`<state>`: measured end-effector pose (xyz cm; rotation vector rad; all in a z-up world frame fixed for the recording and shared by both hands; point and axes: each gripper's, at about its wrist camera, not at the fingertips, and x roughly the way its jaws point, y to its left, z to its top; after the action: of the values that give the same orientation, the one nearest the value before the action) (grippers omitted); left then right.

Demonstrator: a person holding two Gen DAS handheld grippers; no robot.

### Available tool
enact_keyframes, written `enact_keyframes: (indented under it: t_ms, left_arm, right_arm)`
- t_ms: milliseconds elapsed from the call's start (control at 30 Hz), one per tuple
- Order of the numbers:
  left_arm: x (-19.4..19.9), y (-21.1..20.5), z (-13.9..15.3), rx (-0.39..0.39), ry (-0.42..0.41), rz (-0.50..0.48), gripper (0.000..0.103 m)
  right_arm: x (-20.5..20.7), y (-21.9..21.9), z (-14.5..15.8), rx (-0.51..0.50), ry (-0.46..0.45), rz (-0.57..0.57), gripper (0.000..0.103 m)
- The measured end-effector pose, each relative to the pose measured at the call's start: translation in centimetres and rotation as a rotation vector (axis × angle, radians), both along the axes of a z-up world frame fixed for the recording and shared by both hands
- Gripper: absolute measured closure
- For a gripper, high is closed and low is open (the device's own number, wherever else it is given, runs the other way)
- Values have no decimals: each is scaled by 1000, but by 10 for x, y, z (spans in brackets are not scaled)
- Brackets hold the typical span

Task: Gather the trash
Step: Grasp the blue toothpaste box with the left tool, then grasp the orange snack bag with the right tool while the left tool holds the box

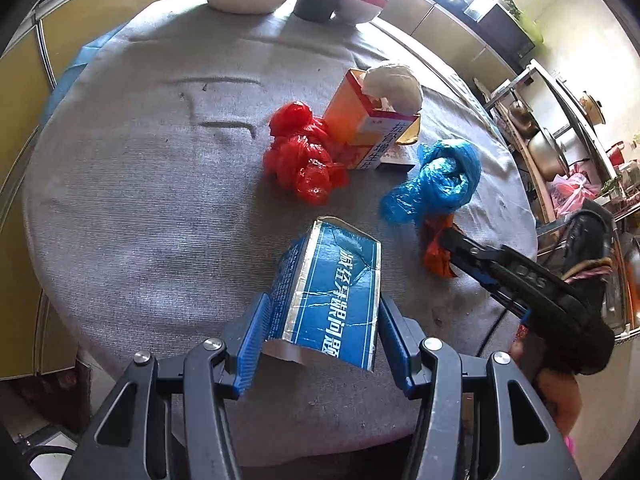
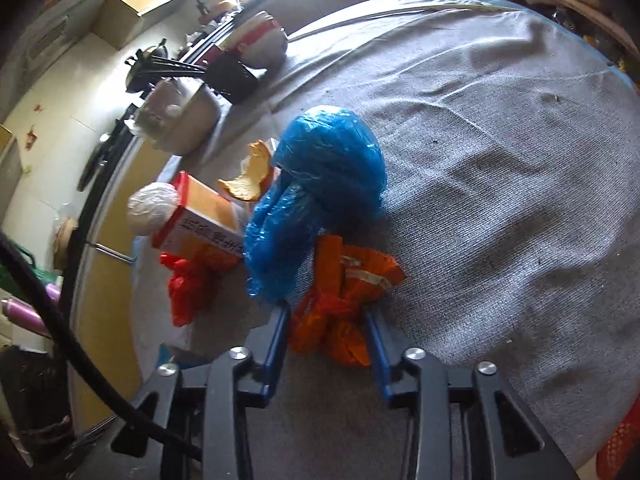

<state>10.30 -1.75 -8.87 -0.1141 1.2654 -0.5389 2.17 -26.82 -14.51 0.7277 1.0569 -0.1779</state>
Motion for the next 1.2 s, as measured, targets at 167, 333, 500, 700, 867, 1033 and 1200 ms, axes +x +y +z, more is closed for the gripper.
enact_keyframes:
  t_ms: [167,333,500,700,867,1033,1200]
  left_arm:
    - [1,-5,-2,4,-1,-2,47]
    - [-1,-3,-1,10,-9,10,48]
    - [-2,-7,-1,21,-16,18,47]
    - [-2,-6,-6,23,-6,27,46]
    - [-4,-8,-8,53,-22,19,46]
    - [-5,-10,-10,70,-44,8,46]
    - [-8,-15,-13,115,-75,2,47]
  right_arm:
    - [0,6,-2,-17,-18,24,72]
    - [-10,12,9,-63,-48,70,87]
    - [-16,2,4,35,-46,50,84]
    - [-15,11,10,18,-74,107,82]
    - [-11,21,15,-66,-106,153,58]
    - [-9,26,15,-129,-143,168,35]
    - [3,33,3,-185,-81,219,66]
